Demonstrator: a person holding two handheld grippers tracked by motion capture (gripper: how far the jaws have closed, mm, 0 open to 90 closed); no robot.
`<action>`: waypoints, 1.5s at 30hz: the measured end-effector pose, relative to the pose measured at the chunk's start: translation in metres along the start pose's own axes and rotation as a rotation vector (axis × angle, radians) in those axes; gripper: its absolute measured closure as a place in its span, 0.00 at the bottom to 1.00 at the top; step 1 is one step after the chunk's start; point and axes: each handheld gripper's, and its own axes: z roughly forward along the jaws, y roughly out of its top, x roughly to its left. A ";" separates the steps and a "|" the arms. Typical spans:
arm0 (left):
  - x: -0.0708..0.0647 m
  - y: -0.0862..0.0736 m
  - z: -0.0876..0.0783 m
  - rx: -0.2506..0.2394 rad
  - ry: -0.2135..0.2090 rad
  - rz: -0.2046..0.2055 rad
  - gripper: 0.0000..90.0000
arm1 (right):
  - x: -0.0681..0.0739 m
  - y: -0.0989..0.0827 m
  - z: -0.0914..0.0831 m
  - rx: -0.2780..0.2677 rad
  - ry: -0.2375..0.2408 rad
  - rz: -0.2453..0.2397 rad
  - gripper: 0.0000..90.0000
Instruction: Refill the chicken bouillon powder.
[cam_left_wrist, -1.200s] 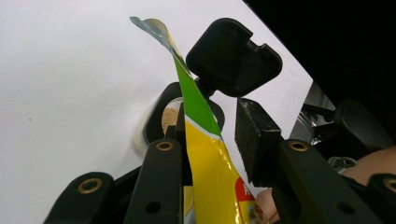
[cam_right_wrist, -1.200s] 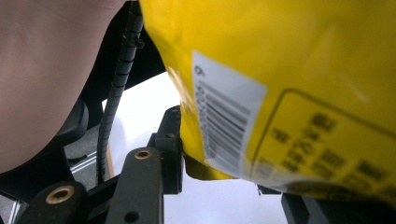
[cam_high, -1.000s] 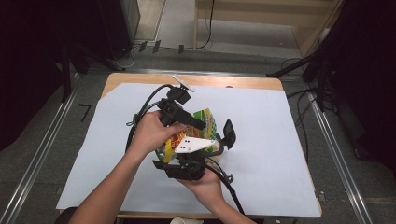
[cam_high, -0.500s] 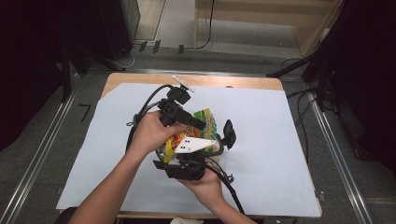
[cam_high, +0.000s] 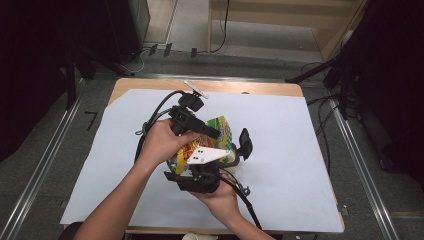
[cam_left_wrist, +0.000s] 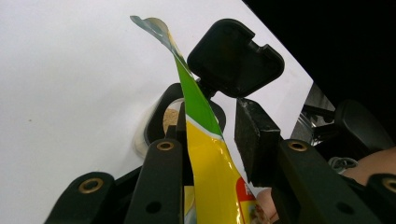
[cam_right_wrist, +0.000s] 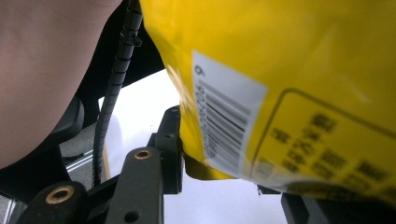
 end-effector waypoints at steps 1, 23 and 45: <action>0.000 0.000 0.000 -0.002 0.000 -0.001 0.80 | 0.000 0.000 0.000 -0.001 -0.001 -0.001 0.70; -0.001 0.000 0.001 -0.002 0.006 0.007 0.81 | 0.000 -0.003 0.001 -0.017 -0.011 -0.011 0.70; 0.002 0.000 0.002 0.021 0.001 -0.012 0.80 | -0.001 0.000 0.000 0.001 0.010 0.023 0.70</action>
